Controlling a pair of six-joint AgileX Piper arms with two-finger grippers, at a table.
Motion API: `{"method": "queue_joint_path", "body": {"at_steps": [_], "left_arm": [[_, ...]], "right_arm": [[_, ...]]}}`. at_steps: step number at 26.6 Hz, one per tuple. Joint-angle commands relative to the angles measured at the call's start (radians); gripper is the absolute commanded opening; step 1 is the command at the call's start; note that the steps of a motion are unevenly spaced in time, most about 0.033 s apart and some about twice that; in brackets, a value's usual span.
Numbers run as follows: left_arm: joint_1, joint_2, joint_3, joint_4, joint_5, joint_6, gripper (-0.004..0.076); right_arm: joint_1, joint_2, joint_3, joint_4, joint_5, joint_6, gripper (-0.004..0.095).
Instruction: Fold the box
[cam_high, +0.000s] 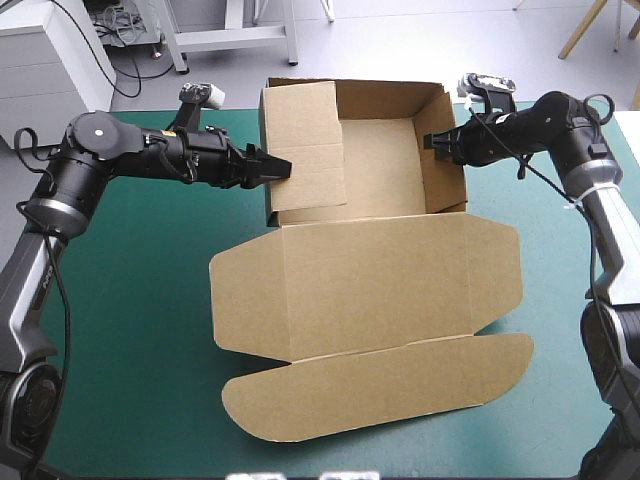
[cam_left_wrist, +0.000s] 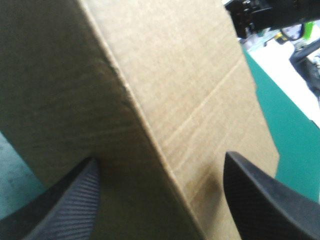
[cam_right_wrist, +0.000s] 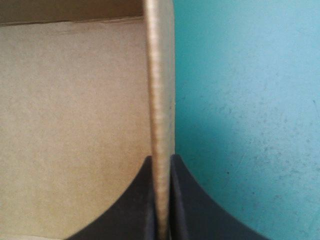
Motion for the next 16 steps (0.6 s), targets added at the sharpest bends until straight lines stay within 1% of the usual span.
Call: {"method": "queue_joint_path", "body": {"at_steps": [1, 4, 6, 8, 10, 16], "left_arm": [[-0.043, -0.041, -0.074, 0.104, -0.065, -0.107, 0.0499], [-0.077, -0.037, -0.102, 0.213, -0.103, -0.192, 0.0499], [-0.107, -0.02, -0.132, 0.299, -0.093, -0.259, 0.0499], [-0.138, 0.013, -0.173, 0.401, -0.055, -0.336, 0.0499], [-0.157, 0.042, -0.204, 0.452, -0.016, -0.368, 0.0499], [-0.171, 0.097, -0.285, 0.574, 0.031, -0.473, 0.0492]], "right_arm": [[0.023, -0.052, -0.03, 0.014, -0.044, 0.046, -0.0003], [0.052, -0.052, -0.03, -0.067, -0.049, 0.095, -0.0003], [0.078, -0.052, -0.03, -0.128, -0.059, 0.148, -0.0004], [0.088, -0.052, -0.03, -0.117, -0.07, 0.164, -0.0004], [0.088, -0.052, -0.03, -0.095, -0.071, 0.167, -0.0004], [0.088, -0.052, -0.03, -0.095, -0.077, 0.218, -0.0004]]}}
